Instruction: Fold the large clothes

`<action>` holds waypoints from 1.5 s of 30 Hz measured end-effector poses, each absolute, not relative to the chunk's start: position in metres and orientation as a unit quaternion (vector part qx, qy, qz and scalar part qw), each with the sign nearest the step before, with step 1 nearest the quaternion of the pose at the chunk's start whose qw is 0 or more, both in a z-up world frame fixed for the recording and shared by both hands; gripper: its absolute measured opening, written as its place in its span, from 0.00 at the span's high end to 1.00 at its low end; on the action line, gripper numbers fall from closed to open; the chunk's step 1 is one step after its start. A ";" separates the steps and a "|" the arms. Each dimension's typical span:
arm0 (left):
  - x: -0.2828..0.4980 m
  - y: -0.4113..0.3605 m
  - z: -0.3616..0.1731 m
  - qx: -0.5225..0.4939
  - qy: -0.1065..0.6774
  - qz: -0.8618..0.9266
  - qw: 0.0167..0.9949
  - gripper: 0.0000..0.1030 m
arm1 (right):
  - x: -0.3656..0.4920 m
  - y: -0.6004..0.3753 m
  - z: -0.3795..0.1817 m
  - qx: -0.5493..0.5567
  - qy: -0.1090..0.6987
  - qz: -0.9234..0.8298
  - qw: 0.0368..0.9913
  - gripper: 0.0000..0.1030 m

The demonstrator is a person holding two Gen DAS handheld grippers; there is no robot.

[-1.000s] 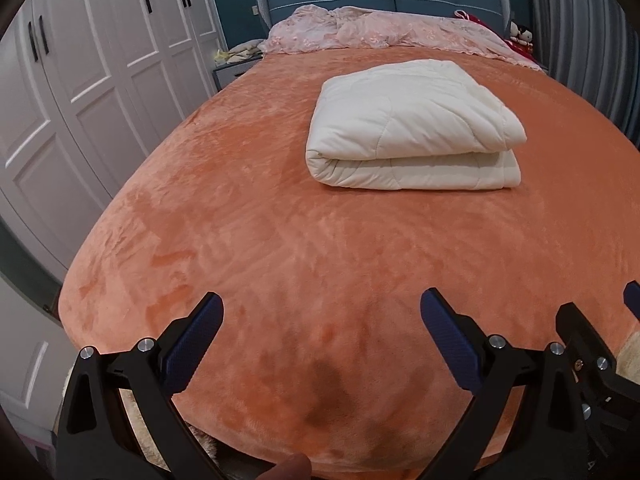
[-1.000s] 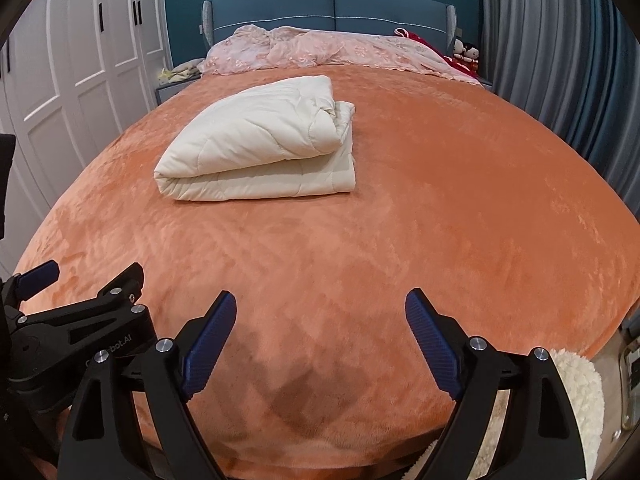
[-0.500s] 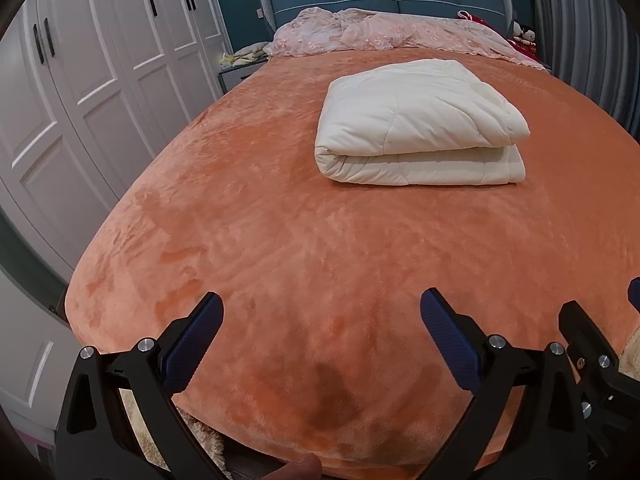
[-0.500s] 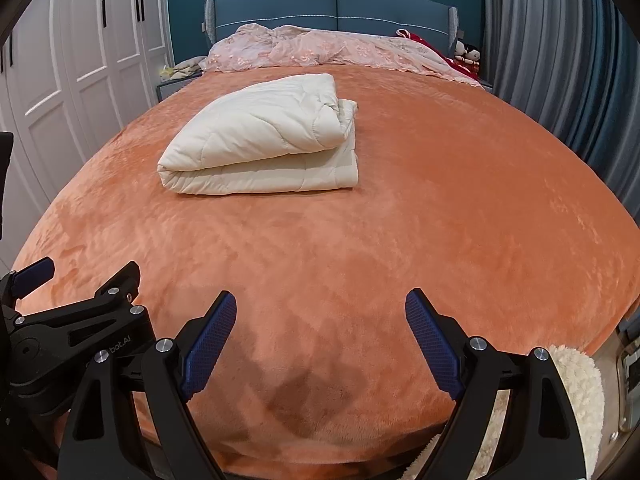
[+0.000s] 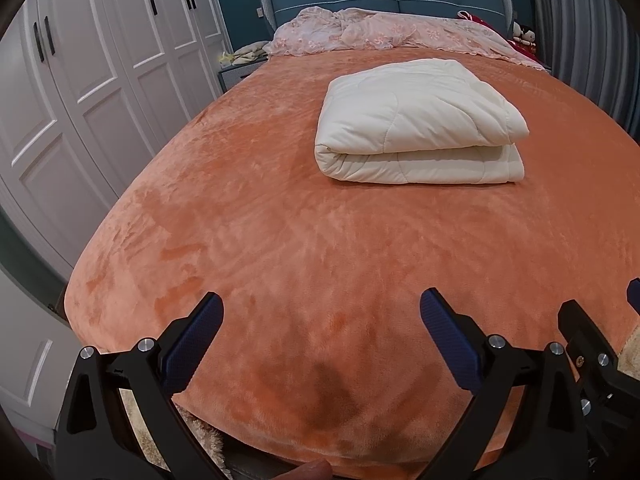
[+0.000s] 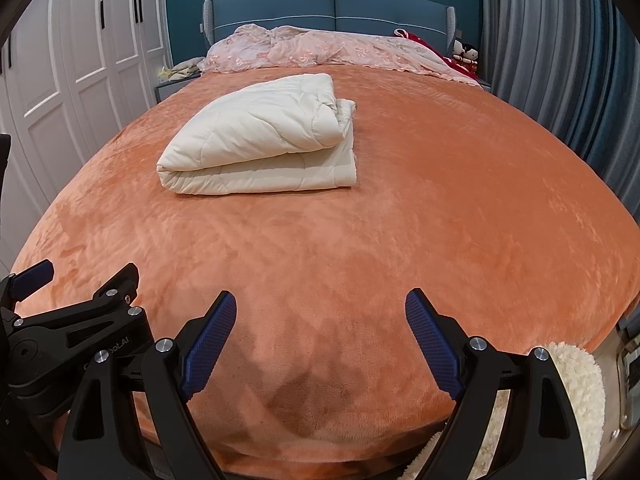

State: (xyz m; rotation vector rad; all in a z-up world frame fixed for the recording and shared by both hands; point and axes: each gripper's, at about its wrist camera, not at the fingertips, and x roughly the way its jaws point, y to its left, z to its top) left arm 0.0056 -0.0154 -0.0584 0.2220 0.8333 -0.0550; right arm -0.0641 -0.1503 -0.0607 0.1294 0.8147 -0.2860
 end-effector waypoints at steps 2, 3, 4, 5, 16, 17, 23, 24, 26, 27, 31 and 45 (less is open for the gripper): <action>0.005 -0.015 -0.058 0.108 0.404 -0.027 0.908 0.07 | -0.064 -0.151 -0.061 0.063 0.395 -0.138 0.906 0.18; 0.005 -0.015 -0.058 0.108 0.404 -0.027 0.908 0.07 | -0.064 -0.151 -0.061 0.063 0.395 -0.138 0.906 0.18; 0.004 -0.014 -0.058 0.108 0.404 -0.027 0.908 0.07 | -0.064 -0.151 -0.061 0.063 0.395 -0.138 0.906 0.18; 0.005 -0.014 -0.058 0.107 0.405 -0.027 0.908 0.07 | -0.065 -0.151 -0.061 0.064 0.394 -0.138 0.906 0.18; 0.004 -0.013 -0.058 0.107 0.405 -0.027 0.908 0.08 | -0.065 -0.152 -0.061 0.062 0.394 -0.138 0.906 0.18; 0.004 -0.013 -0.058 0.106 0.405 -0.028 0.908 0.08 | -0.065 -0.152 -0.061 0.063 0.394 -0.138 0.906 0.18; 0.004 -0.013 -0.058 0.106 0.405 -0.027 0.908 0.08 | -0.065 -0.152 -0.061 0.062 0.394 -0.138 0.907 0.18; 0.004 -0.013 -0.058 0.106 0.405 -0.027 0.908 0.08 | -0.065 -0.152 -0.061 0.062 0.394 -0.138 0.907 0.18; 0.004 -0.013 -0.058 0.106 0.406 -0.027 0.907 0.08 | -0.065 -0.151 -0.061 0.062 0.394 -0.138 0.906 0.18; 0.003 -0.013 -0.057 0.106 0.405 -0.028 0.908 0.08 | -0.065 -0.151 -0.061 0.062 0.394 -0.138 0.907 0.18; 0.001 -0.013 -0.056 0.106 0.402 -0.028 0.909 0.10 | -0.065 -0.151 -0.062 0.063 0.394 -0.138 0.906 0.18; 0.000 -0.012 -0.058 0.103 0.409 -0.033 0.906 0.10 | -0.067 -0.147 -0.060 0.063 0.395 -0.143 0.905 0.18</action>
